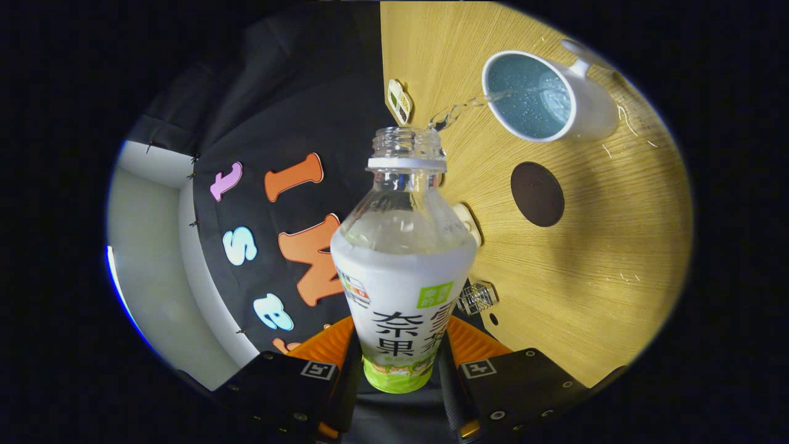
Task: Take the bottle from table, then pour the juice into the cup, finally place the bottle on the coaster
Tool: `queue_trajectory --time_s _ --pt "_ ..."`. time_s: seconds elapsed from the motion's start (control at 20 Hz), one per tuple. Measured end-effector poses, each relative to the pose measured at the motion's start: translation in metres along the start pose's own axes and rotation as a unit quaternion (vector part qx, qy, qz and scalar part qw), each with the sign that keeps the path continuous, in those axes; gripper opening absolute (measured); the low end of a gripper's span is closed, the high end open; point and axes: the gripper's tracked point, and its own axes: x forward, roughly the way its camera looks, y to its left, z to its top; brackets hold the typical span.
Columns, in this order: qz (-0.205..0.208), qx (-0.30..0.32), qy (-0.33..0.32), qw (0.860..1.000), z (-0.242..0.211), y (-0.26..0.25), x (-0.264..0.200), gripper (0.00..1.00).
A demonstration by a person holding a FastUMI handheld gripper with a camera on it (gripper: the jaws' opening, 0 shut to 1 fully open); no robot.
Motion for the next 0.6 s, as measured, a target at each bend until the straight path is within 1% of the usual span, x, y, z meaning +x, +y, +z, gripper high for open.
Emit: queue_trajectory --time_s 0.6 --pt "0.009 0.028 -0.003 1.000 0.000 0.014 -0.001 0.59"
